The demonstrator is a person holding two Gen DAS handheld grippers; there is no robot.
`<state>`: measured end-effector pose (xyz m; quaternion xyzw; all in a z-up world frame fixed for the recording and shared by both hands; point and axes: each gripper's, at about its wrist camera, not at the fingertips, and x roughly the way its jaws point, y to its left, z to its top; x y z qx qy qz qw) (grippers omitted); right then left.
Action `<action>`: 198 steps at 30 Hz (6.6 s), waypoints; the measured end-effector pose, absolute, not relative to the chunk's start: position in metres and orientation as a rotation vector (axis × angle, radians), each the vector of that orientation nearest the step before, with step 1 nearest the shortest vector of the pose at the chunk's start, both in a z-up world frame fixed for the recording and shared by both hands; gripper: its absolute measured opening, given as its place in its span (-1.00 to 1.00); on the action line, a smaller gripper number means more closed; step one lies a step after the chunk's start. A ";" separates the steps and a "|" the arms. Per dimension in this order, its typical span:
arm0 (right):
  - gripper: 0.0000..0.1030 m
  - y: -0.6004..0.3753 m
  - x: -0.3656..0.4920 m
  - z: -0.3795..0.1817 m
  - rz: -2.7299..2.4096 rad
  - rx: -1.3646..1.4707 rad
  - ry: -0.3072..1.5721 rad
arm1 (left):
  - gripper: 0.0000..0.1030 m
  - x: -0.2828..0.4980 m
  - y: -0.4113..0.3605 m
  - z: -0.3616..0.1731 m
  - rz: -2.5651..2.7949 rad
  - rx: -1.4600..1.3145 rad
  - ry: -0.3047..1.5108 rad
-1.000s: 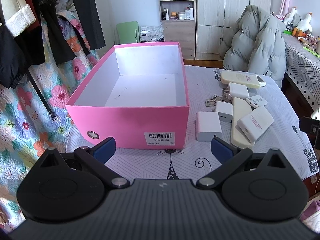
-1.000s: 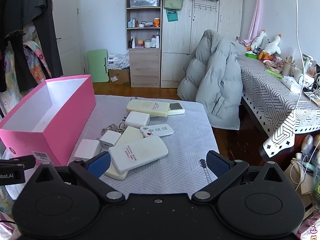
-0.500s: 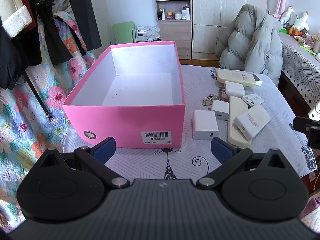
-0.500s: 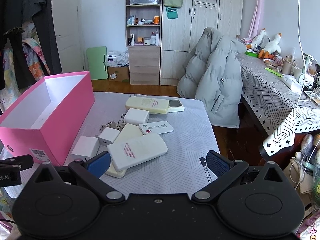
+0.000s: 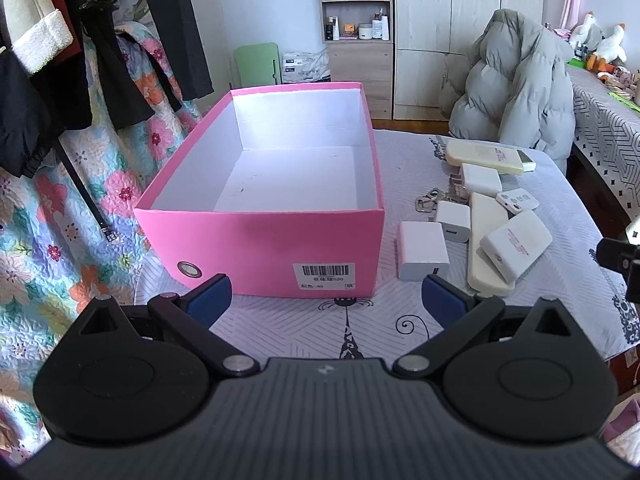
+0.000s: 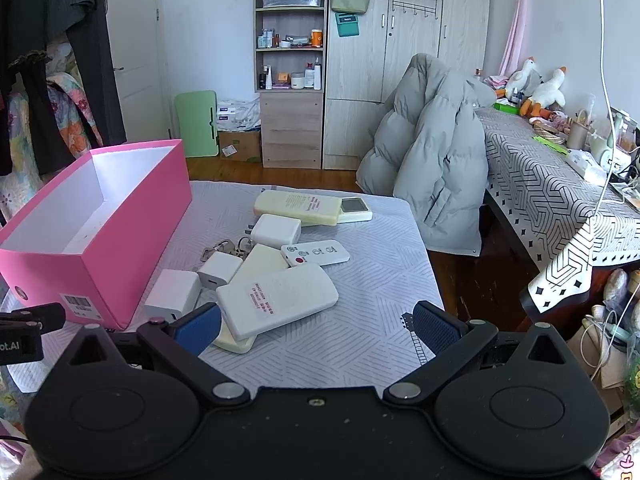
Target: Organize rigid objects
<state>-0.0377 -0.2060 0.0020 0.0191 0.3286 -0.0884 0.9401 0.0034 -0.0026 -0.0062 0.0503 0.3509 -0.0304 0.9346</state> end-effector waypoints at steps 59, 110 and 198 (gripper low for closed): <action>0.87 -0.272 0.068 -0.106 0.158 0.764 1.040 | 0.72 0.206 0.096 0.014 -0.030 0.329 0.793; -0.60 -0.247 0.066 -0.069 0.032 0.709 0.759 | -0.86 0.222 0.130 -0.034 -0.014 0.143 0.775; 0.04 -0.183 0.132 -0.002 0.191 0.248 0.976 | -0.90 0.209 0.131 -0.029 -0.024 0.139 0.630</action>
